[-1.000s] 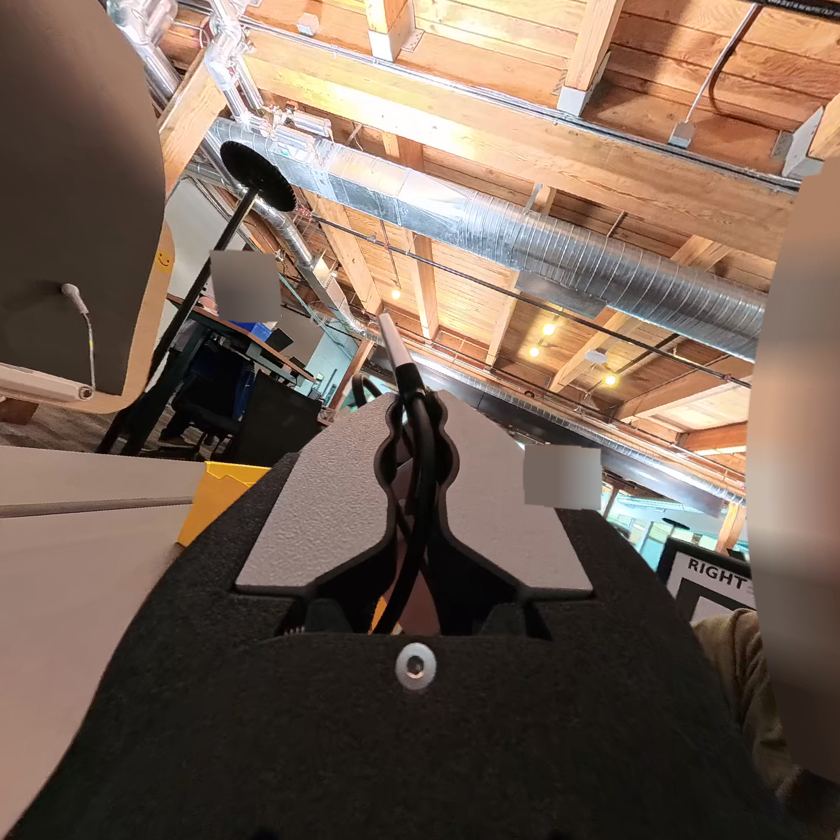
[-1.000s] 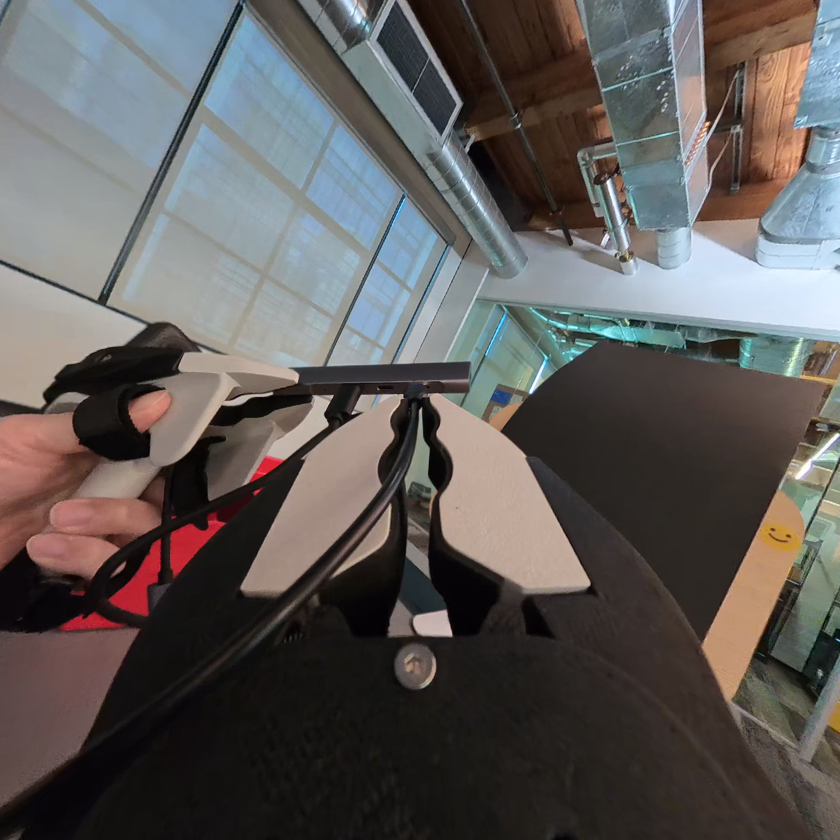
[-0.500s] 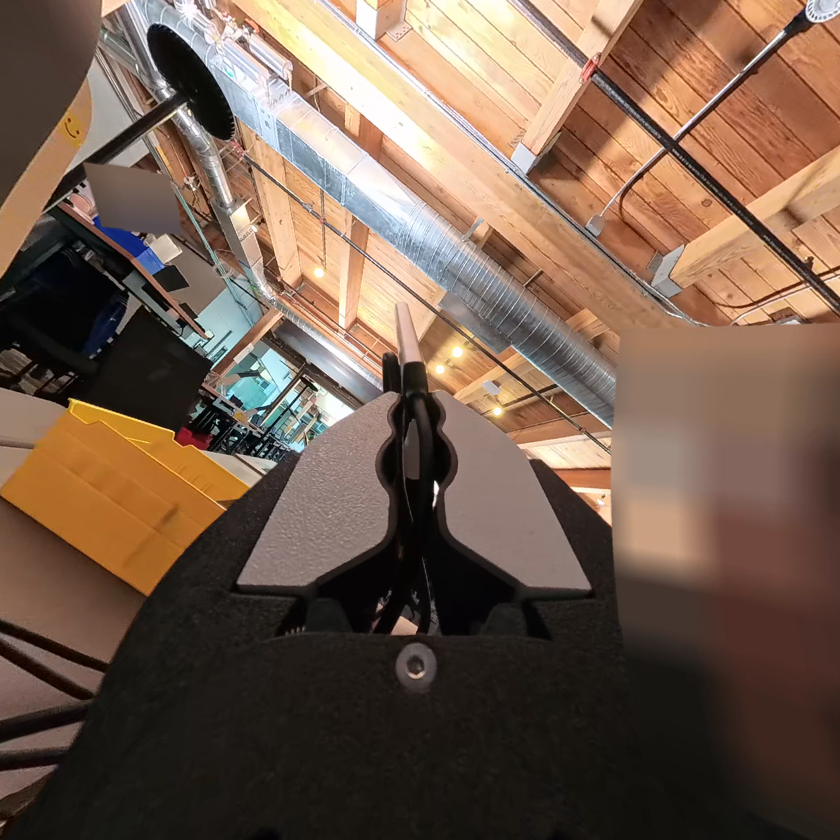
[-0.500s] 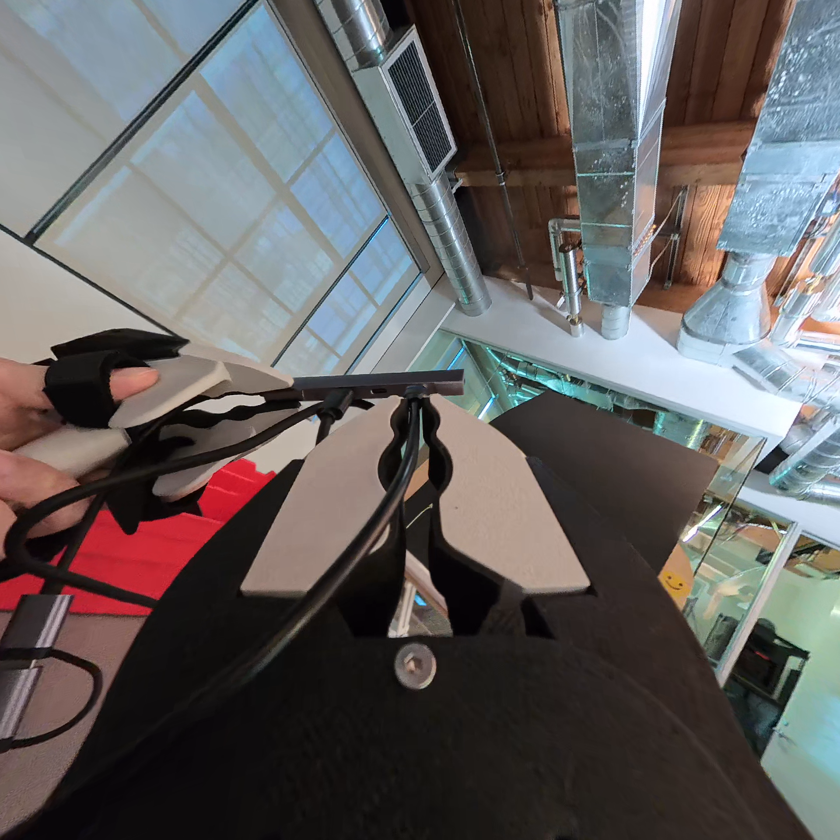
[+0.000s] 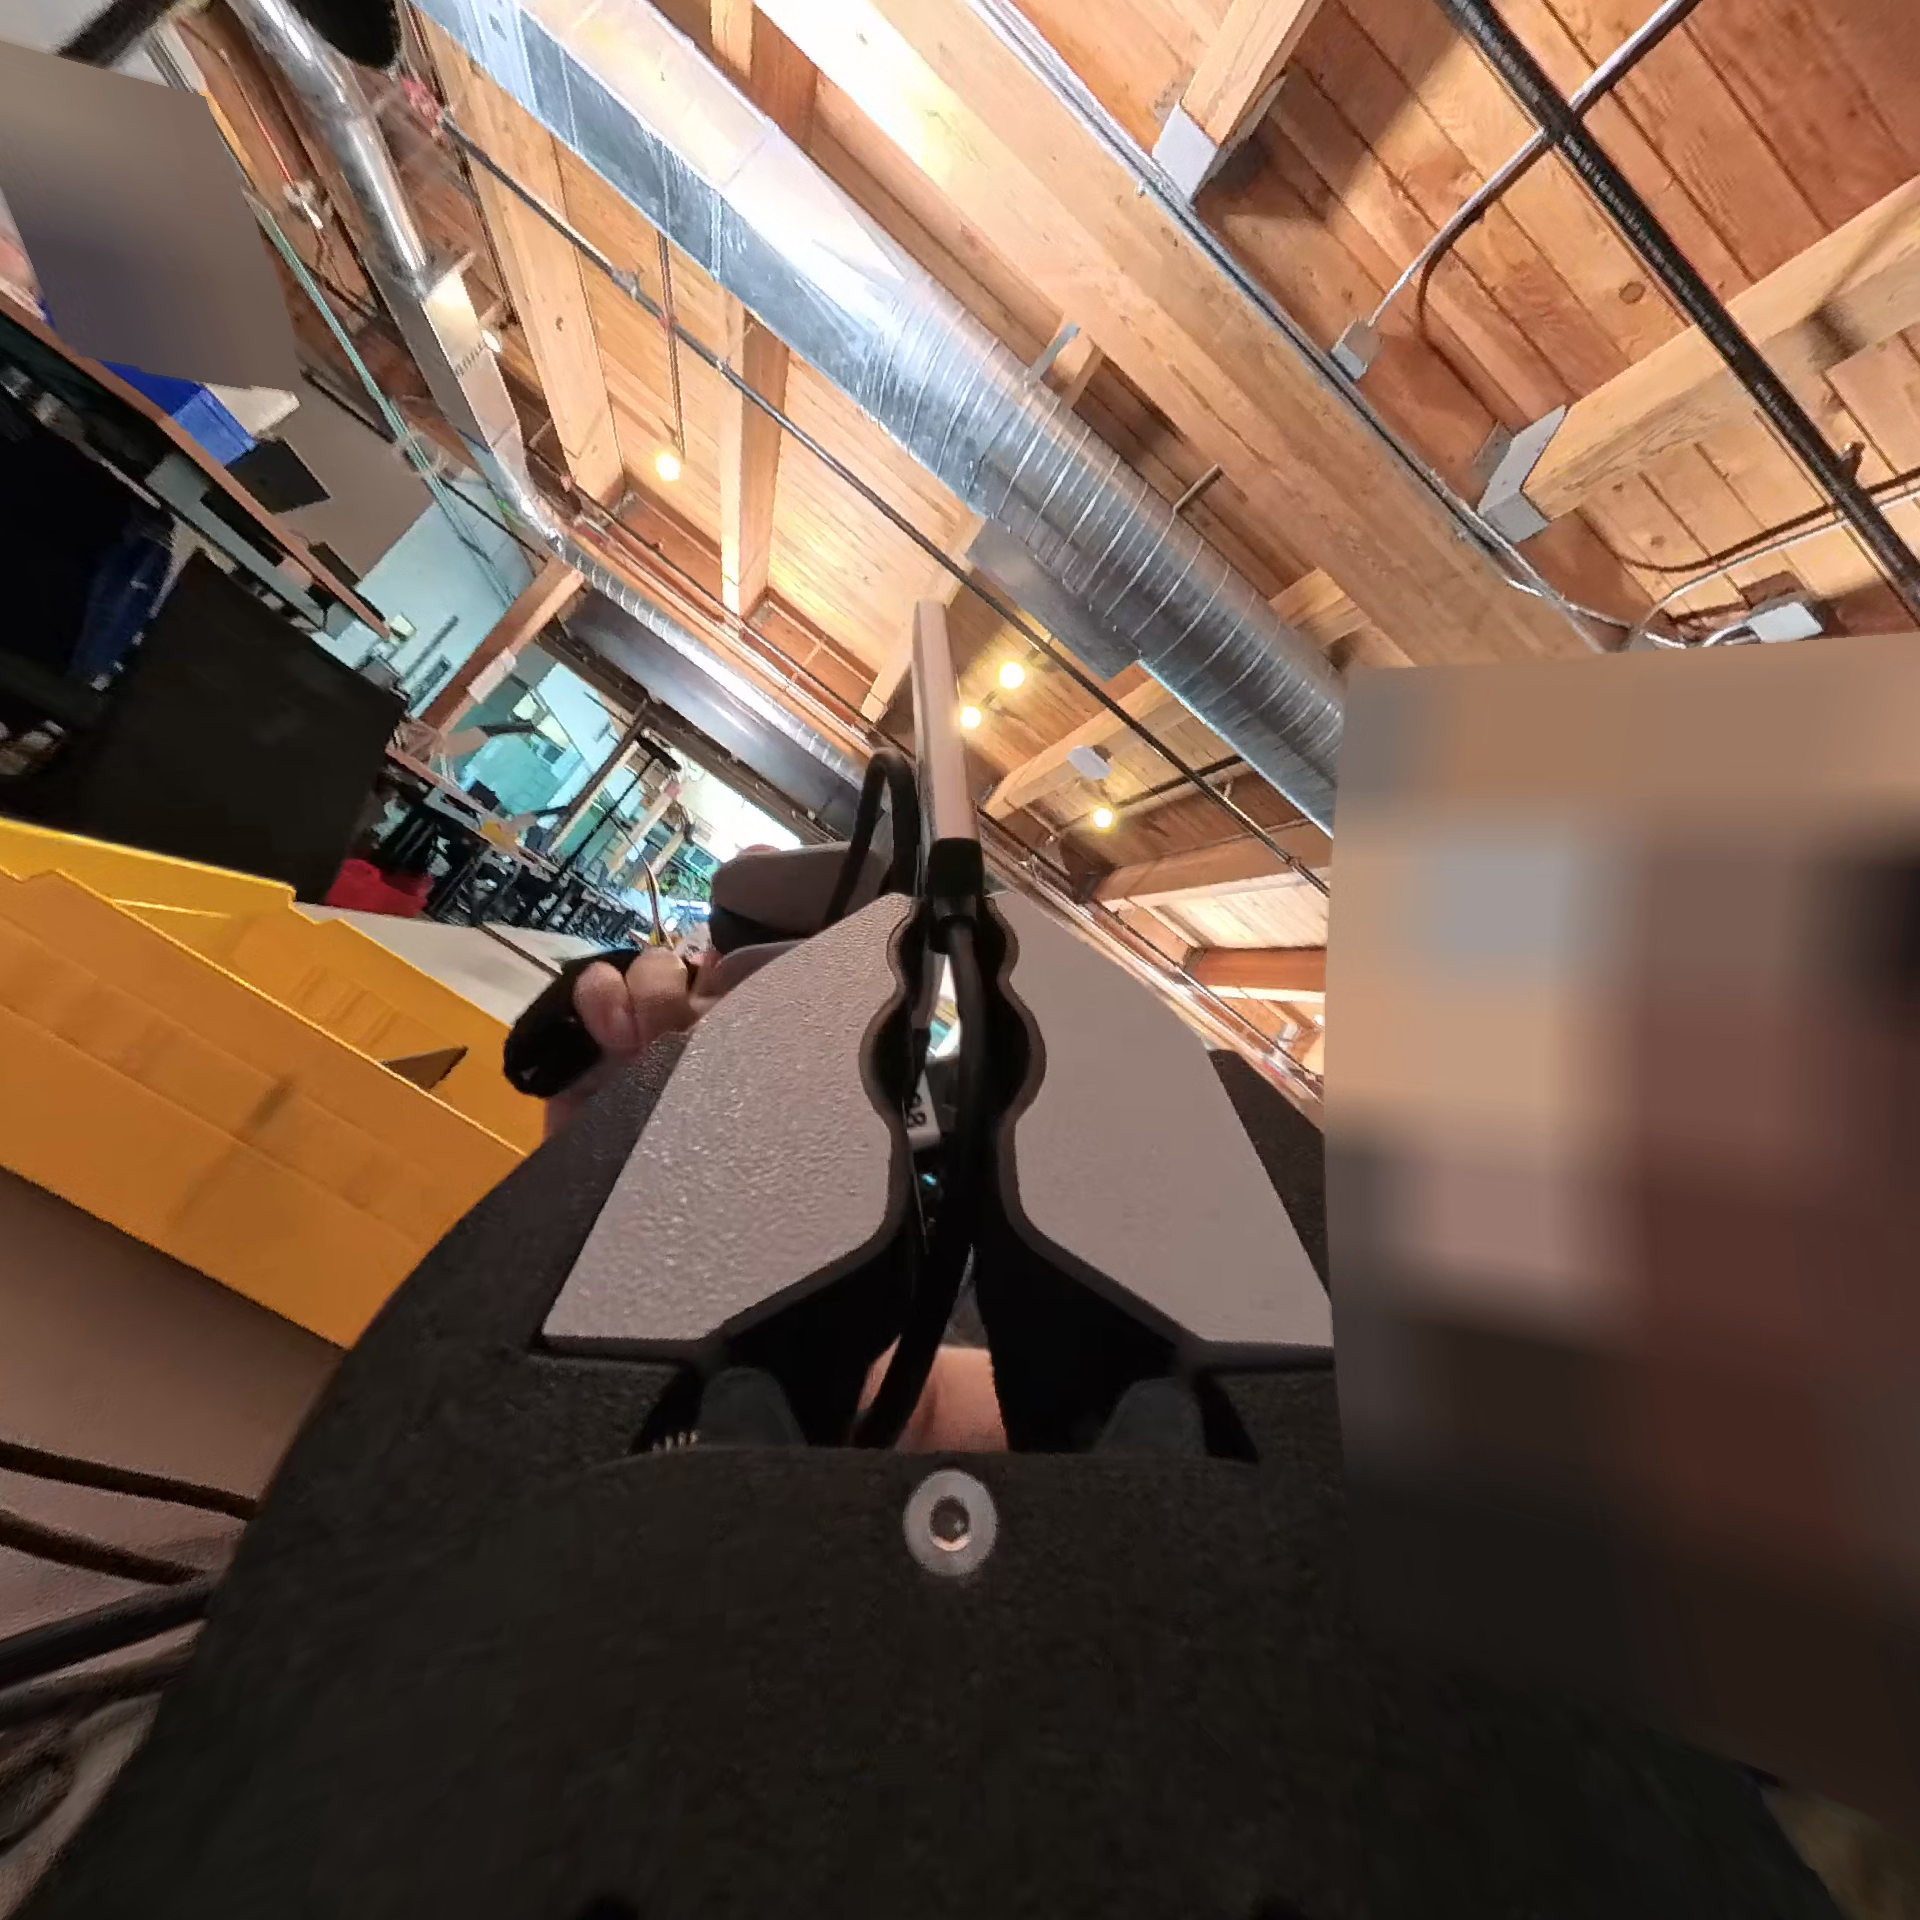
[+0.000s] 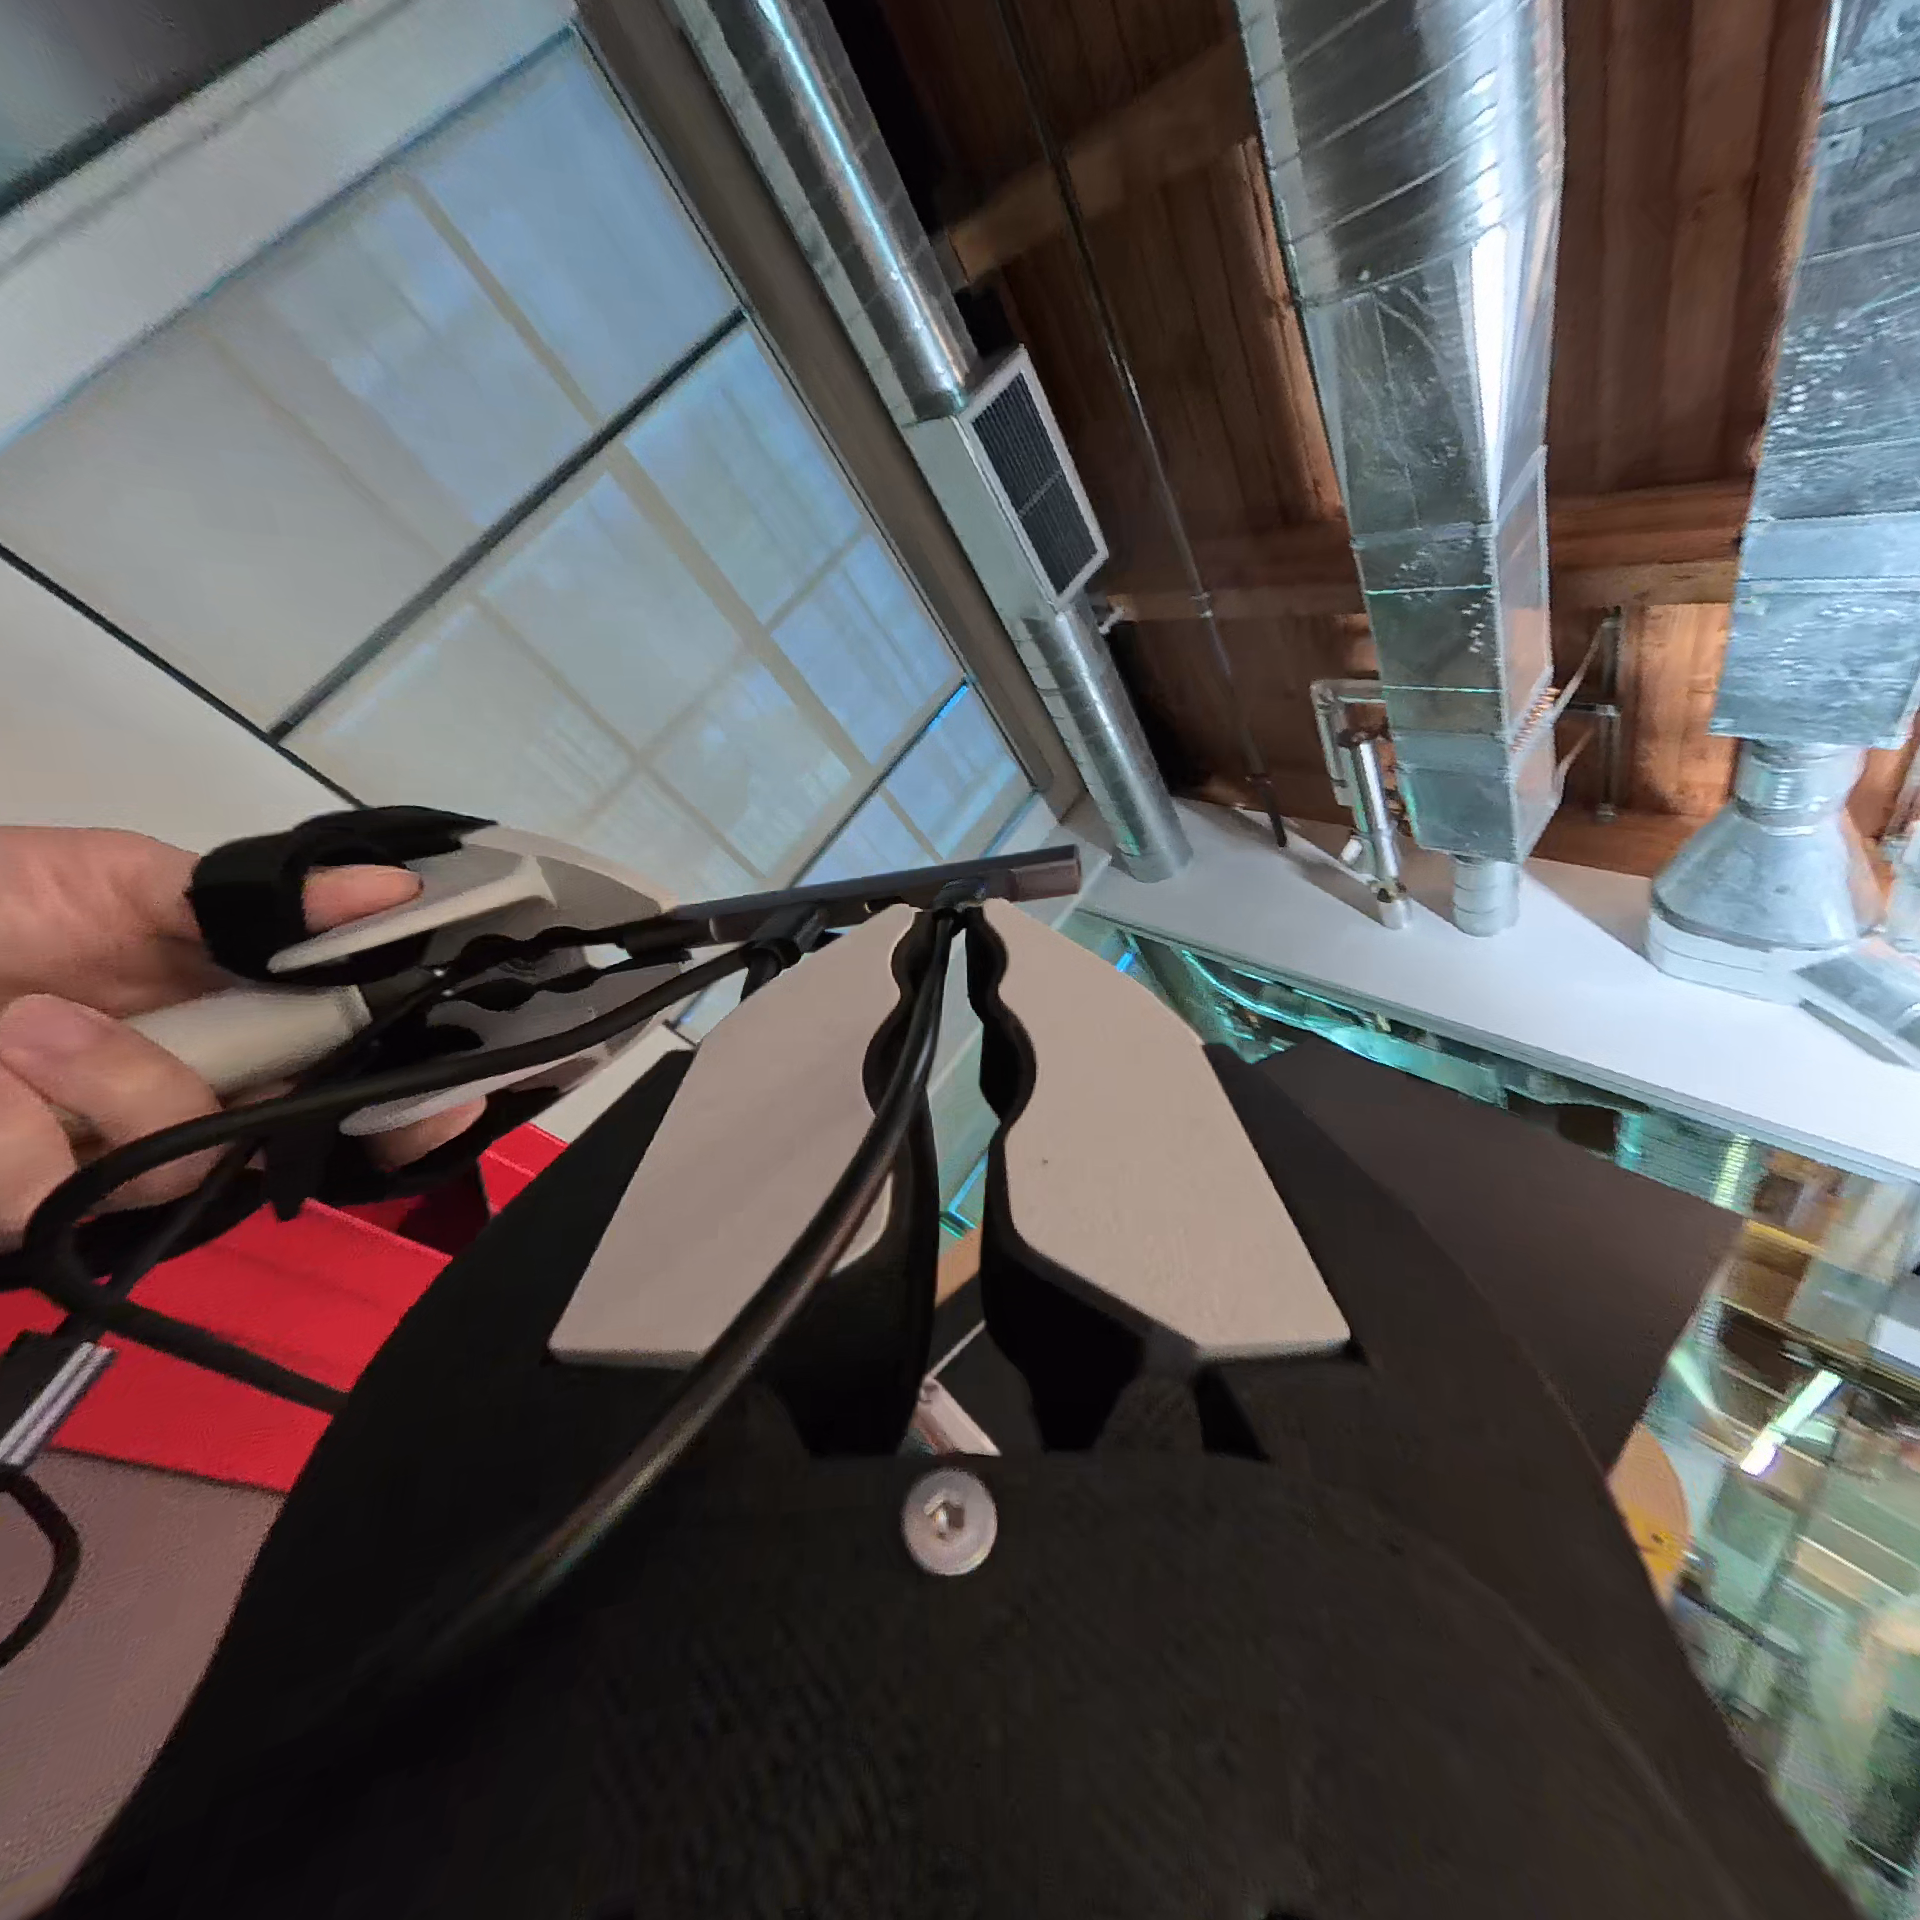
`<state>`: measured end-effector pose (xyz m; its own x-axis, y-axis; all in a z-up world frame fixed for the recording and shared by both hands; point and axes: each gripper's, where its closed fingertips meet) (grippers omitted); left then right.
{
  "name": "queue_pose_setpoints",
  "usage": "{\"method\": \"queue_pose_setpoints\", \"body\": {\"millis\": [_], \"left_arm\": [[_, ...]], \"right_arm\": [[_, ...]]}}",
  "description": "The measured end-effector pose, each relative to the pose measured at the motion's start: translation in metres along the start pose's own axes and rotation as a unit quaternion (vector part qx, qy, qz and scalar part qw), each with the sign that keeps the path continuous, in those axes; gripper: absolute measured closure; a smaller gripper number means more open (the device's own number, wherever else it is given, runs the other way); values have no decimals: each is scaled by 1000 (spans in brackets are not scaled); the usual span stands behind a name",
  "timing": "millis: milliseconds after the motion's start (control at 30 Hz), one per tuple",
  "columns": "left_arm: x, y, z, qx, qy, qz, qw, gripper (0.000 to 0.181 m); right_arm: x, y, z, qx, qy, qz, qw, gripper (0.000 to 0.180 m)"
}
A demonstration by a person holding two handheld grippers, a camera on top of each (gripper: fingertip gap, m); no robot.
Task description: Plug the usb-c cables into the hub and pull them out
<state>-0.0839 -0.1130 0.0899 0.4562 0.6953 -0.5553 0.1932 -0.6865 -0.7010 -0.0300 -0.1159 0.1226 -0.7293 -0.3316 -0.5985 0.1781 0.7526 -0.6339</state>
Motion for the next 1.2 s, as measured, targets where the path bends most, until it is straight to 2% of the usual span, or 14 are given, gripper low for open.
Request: {"method": "queue_pose_setpoints", "body": {"millis": [100,333,567,767,1000,1200], "left_arm": [[-6,3,-4,11,16,-1,1000,173],[-15,5,-10,30,-22,-70,997,172],[-23,-1,-8,10,4,-73,997,167],[-19,-1,-6,20,-16,-81,996,168],[-5,11,1,98,-37,-35,994,170],[-4,21,-1,142,-32,-48,988,169]], "right_arm": [[-1,-8,3,-23,-23,-26,999,172],[-4,-12,3,-24,-6,-13,1000,173],[2,-14,4,-28,-15,5,999,173],[9,-7,-1,-11,-44,-4,999,173],[17,7,-1,16,-135,-39,990,173],[21,7,3,21,-195,-52,979,173]]}}
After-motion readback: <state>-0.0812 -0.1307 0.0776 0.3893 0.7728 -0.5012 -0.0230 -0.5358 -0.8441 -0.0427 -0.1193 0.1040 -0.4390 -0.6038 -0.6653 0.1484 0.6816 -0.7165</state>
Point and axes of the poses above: each gripper's, where its closed fingertips meet, z back along the fingers, y out of its underside, x = y × z across the jaws, and after that the axes turned 12 degrees about x, right-handed
